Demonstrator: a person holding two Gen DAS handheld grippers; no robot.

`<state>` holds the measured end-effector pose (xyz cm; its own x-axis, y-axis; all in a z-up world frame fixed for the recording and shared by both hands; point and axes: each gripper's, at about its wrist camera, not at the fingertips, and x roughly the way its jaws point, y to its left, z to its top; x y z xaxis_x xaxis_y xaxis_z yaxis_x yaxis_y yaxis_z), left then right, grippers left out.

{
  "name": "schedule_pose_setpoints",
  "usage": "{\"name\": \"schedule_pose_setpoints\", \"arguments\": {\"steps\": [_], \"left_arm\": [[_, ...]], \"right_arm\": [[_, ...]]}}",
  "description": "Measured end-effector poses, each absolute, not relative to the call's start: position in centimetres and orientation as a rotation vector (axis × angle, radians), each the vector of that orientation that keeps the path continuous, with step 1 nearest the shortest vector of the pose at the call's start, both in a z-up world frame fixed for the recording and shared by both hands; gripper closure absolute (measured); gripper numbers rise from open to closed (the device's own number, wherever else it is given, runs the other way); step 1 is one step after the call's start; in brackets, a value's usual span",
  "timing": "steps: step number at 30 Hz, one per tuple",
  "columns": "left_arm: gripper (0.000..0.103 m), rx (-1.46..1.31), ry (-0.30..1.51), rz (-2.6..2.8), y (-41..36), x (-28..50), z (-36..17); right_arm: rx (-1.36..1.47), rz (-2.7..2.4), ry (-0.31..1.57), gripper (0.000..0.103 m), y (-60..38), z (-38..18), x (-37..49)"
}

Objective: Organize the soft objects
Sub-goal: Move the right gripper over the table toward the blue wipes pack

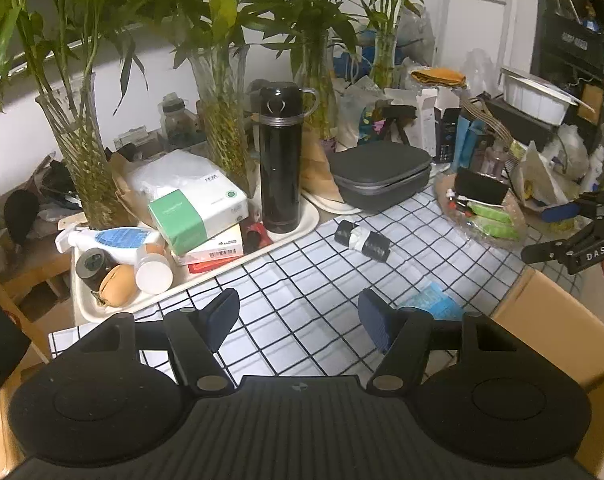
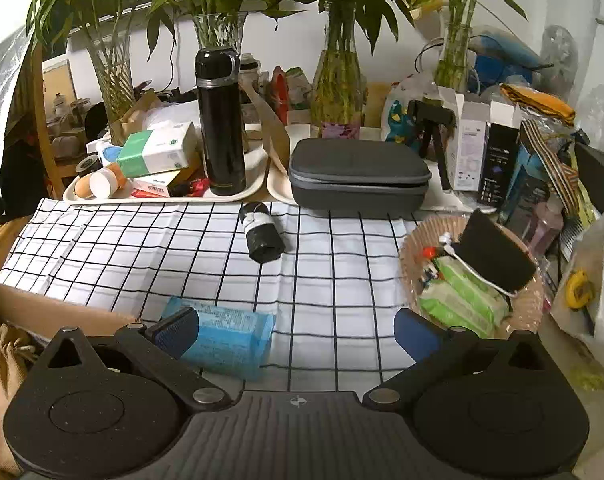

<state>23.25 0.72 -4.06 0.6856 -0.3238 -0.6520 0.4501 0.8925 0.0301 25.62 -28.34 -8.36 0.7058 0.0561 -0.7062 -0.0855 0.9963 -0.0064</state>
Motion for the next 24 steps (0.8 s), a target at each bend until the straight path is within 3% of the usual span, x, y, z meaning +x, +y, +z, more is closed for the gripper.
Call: {"name": "schedule_pose_setpoints", "arguments": {"steps": [24], "left_arm": [[0.038,0.129,0.708,-0.451,2.2,28.6,-10.3]], "right_arm": [[-0.122,0.217,0.823,0.0,-28.2,-10.9,32.0]]}}
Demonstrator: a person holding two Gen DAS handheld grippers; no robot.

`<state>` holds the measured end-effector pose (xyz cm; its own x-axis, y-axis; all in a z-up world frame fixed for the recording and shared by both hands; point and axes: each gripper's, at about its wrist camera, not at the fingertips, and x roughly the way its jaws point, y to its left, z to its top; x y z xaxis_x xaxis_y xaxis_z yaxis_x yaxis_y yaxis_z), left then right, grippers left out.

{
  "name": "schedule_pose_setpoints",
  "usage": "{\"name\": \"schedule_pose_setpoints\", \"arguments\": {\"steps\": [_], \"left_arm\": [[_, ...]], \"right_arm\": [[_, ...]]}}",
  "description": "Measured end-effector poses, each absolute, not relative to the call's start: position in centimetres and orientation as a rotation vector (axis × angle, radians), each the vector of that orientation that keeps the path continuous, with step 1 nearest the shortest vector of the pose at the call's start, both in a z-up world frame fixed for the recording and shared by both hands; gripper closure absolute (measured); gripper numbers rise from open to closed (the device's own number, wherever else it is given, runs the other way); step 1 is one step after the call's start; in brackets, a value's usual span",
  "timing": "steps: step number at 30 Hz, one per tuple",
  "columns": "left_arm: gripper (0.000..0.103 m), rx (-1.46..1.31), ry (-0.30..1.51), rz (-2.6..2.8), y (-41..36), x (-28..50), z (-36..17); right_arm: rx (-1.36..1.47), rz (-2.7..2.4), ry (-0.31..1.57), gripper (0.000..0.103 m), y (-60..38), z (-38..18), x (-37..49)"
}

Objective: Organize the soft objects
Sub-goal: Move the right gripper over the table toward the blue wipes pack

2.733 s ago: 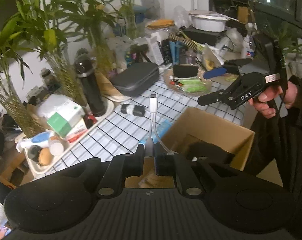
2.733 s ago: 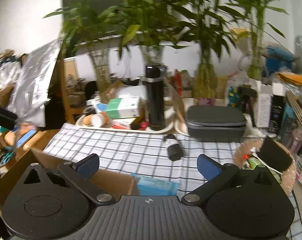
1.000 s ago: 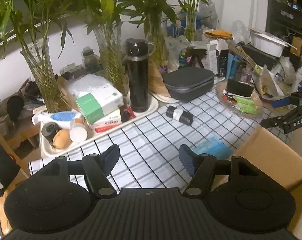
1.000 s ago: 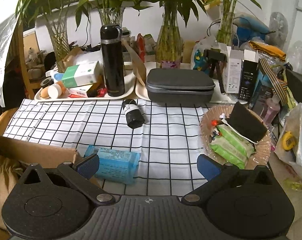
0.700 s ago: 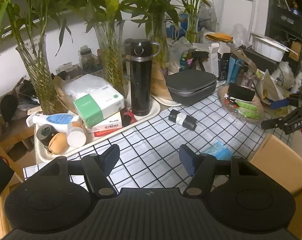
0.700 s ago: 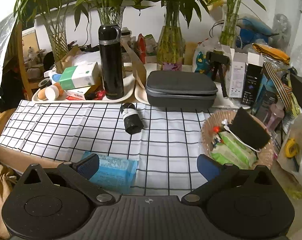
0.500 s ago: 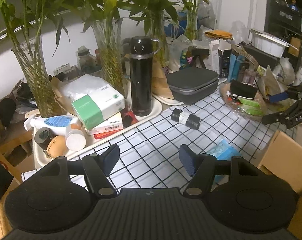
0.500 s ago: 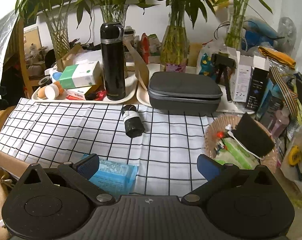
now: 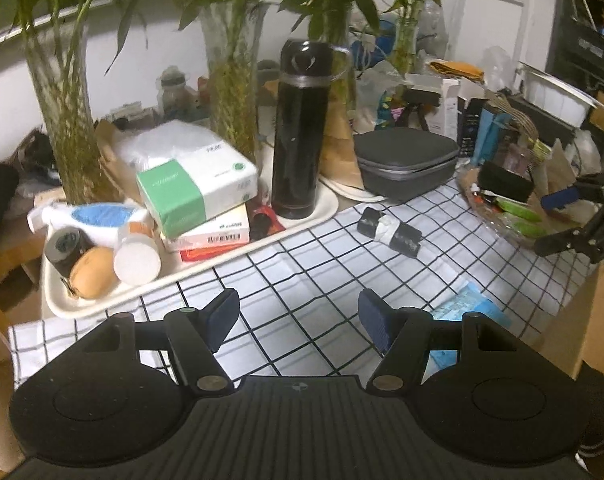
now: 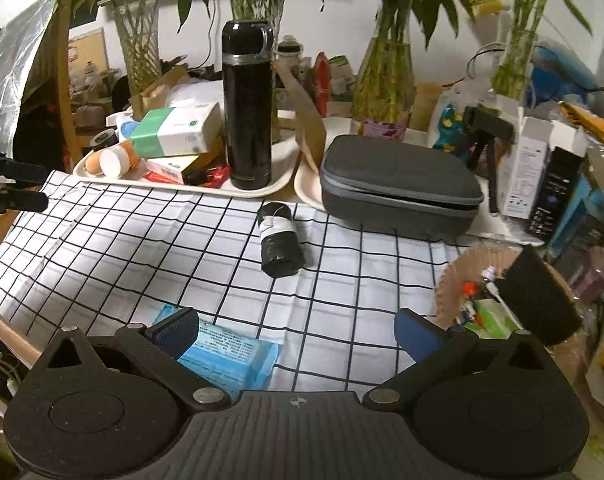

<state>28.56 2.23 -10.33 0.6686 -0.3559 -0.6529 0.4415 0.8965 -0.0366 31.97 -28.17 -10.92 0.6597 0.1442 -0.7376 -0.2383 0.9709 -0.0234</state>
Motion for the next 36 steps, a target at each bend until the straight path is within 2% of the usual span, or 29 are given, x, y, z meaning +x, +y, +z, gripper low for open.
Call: {"name": "schedule_pose_setpoints", "arguments": {"steps": [13,18,27,36], "left_arm": [[0.038,0.106,0.76,-0.443,3.1,29.0,-12.8],[0.038,0.126,0.779,-0.429,3.1,29.1,-13.2],[0.038,0.071,0.839,-0.393,4.0,29.7,-13.6],[0.038,0.092,0.887,-0.344,4.1,30.0,-14.3]], "right_arm": [[-0.315,0.478,0.873,0.0,-27.3,-14.4,35.8],[-0.371,0.631,0.893,0.007,-26.9,-15.8,37.3],[-0.557,0.831,0.919,0.007,-25.3,-17.3,38.2],[-0.733,0.966,1.03,0.006,-24.5,-19.5,38.4]]}}
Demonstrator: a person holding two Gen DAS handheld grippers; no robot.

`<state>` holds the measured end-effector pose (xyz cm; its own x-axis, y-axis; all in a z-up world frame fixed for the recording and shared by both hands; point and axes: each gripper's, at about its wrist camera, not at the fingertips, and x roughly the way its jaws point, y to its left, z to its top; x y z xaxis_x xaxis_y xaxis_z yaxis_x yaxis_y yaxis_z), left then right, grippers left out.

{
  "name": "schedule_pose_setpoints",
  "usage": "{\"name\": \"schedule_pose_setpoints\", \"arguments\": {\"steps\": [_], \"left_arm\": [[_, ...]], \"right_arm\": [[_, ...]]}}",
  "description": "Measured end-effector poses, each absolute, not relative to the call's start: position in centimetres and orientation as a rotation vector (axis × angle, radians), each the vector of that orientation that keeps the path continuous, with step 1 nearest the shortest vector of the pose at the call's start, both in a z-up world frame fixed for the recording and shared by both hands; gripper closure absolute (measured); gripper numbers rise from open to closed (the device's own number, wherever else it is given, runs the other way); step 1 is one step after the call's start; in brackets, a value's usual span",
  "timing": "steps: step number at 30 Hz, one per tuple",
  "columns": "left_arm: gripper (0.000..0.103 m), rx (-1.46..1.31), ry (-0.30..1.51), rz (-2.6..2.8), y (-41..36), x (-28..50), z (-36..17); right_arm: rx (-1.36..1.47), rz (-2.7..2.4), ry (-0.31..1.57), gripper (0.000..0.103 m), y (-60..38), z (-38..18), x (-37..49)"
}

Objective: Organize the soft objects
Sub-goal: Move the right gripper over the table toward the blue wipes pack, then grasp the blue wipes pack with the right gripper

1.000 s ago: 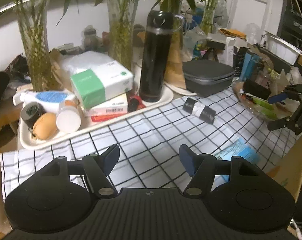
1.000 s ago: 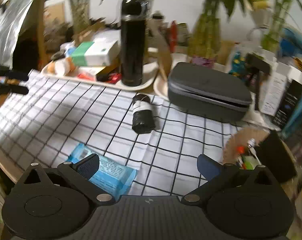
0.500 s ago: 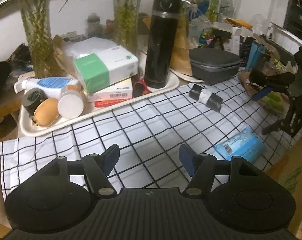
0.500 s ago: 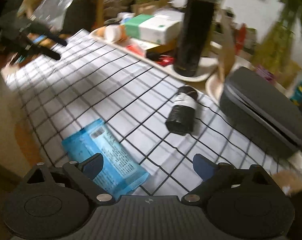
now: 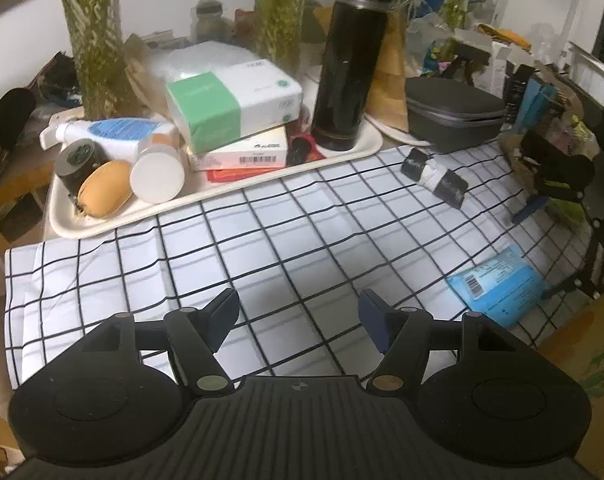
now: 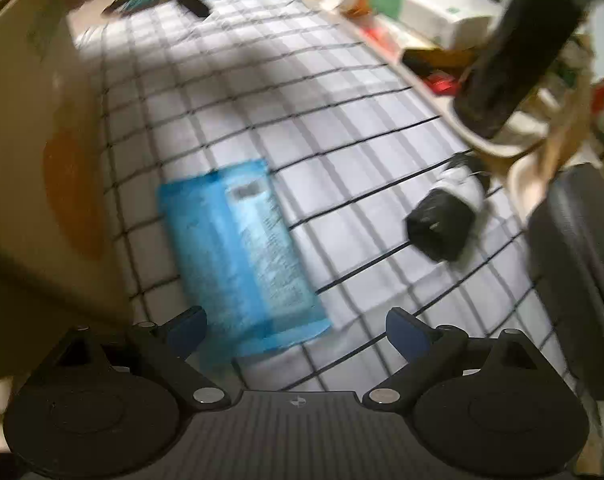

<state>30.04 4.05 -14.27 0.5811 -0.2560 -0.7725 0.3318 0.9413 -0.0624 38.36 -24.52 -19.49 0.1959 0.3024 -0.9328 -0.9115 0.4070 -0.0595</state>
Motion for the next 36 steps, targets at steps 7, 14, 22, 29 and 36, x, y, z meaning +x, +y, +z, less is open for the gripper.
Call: {"name": "schedule_pose_setpoints", "arguments": {"steps": [7,14,22,29,36], "left_arm": [[0.038,0.103,0.926,-0.316,4.2,30.4,-14.9],[0.038,0.135,0.925,-0.328,3.7,30.2,-15.2],[0.038,0.156,0.928,-0.347,3.3,30.0,-15.3],[0.038,0.171,0.934,-0.362,3.0,30.1,-15.5],[0.038,0.186,0.894,-0.411,3.1,29.8,-15.2]], "right_arm": [[-0.831,1.035,1.026,0.006,-23.2,-20.5,37.5],[-0.824,1.083,1.021,0.005,-21.8,-21.3,38.8],[-0.702,1.099,1.019,0.019,-22.4,-21.5,39.9],[-0.677,1.01,1.006,0.029,-22.9,-21.0,40.4],[-0.648,0.977,1.005,0.025,-22.7,-21.4,40.9]]}}
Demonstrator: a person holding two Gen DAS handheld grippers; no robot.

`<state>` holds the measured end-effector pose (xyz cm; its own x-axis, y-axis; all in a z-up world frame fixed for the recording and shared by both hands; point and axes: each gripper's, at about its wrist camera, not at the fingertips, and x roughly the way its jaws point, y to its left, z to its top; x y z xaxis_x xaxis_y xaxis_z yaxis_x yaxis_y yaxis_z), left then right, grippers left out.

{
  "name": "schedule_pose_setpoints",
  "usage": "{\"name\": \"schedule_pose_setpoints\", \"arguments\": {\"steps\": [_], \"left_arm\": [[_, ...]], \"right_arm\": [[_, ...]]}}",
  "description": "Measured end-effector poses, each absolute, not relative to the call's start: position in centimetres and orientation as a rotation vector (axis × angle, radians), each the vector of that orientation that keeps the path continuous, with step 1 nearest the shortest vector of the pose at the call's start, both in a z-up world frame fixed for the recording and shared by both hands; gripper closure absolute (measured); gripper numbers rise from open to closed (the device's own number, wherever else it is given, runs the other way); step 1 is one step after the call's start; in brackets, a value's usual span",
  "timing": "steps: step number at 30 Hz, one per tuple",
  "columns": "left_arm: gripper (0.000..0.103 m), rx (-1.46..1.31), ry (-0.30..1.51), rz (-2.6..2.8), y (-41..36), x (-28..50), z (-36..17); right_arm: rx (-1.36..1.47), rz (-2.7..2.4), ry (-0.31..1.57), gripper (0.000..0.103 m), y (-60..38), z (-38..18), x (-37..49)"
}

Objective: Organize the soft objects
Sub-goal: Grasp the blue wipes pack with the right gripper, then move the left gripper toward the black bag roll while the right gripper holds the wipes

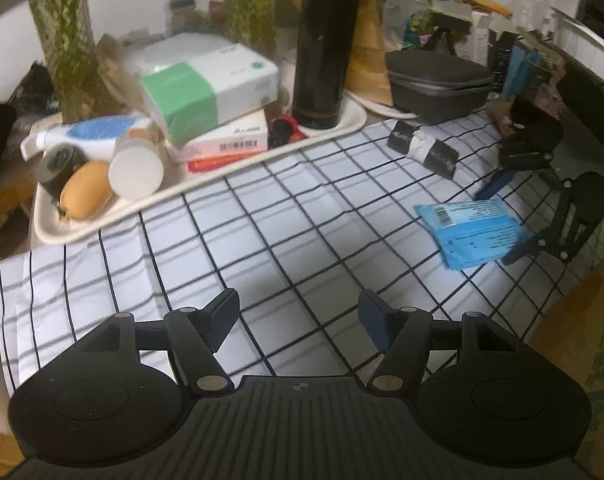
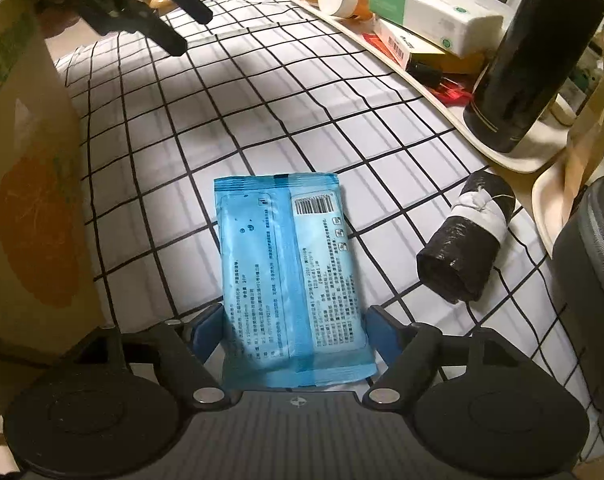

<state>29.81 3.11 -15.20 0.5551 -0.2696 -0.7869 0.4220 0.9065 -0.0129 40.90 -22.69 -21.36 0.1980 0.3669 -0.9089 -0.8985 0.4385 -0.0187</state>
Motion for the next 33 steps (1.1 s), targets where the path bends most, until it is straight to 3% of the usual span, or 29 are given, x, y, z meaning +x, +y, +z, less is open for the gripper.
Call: {"name": "schedule_pose_setpoints", "arguments": {"steps": [9,22,33], "left_arm": [[0.038,0.24,0.817,-0.473,2.3,29.1,-15.0],[0.038,0.196,0.766,-0.409,2.3,28.9,-9.8],[0.038,0.226,0.806,-0.365,-0.7,28.8,-5.7]], "right_arm": [[-0.579,0.916,0.974,0.038,-23.5,-20.9,40.1],[-0.339,0.58,0.827,0.039,-26.0,-11.5,35.3],[-0.224,0.334,0.78,0.038,-26.6,-9.0,30.9]]}}
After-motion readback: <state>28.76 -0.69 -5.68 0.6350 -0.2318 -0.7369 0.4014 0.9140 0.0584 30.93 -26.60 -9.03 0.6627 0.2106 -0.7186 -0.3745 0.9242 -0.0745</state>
